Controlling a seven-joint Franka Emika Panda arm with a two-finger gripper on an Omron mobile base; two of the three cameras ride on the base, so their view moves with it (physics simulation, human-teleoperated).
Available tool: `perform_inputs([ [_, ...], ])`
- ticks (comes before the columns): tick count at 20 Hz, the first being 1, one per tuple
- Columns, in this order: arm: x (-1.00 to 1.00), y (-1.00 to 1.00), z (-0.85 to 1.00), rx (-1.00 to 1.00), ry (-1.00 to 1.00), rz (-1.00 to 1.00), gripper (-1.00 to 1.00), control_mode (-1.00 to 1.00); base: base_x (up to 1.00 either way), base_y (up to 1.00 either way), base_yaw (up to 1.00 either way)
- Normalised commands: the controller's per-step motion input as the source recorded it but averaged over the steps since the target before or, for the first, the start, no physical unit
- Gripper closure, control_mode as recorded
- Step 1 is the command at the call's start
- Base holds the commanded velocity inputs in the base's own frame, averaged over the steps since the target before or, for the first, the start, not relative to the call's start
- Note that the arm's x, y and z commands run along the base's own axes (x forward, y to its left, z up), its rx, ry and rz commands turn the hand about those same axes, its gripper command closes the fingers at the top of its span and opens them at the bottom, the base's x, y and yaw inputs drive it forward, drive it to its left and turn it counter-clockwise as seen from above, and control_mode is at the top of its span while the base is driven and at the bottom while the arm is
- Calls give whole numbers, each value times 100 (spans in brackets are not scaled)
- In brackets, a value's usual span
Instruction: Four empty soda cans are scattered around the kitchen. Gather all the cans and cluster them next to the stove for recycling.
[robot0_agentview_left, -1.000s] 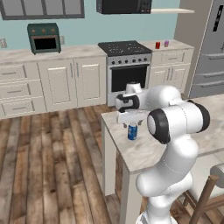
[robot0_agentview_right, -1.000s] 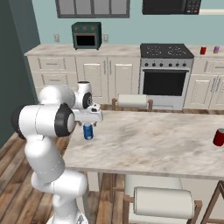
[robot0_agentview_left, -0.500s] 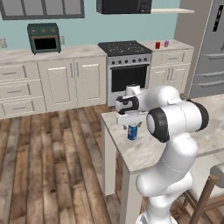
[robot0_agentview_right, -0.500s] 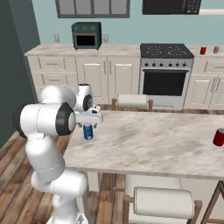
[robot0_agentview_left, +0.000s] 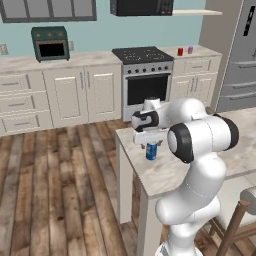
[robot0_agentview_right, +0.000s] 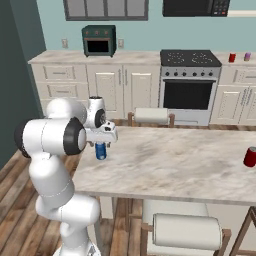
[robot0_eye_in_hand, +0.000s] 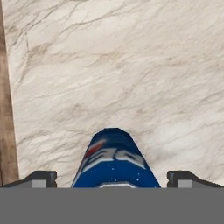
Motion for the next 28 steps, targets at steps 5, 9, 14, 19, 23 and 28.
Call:
perform_inputs([
  [5,0,0,-9,0,0,0,-100,-100,0,0,0],
  [9,4,0,-13,0,0,0,-100,-100,0,0,0],
  [14,3,0,-8,0,0,0,100,-100,0,0,0],
  [19,-5,0,-2,0,9,-1,100,-100,0,0,0],
  [23,-20,0,0,0,13,-7,100,-100,0,0,0],
  [28,-21,0,15,0,0,-7,100,-100,0,0,0],
])
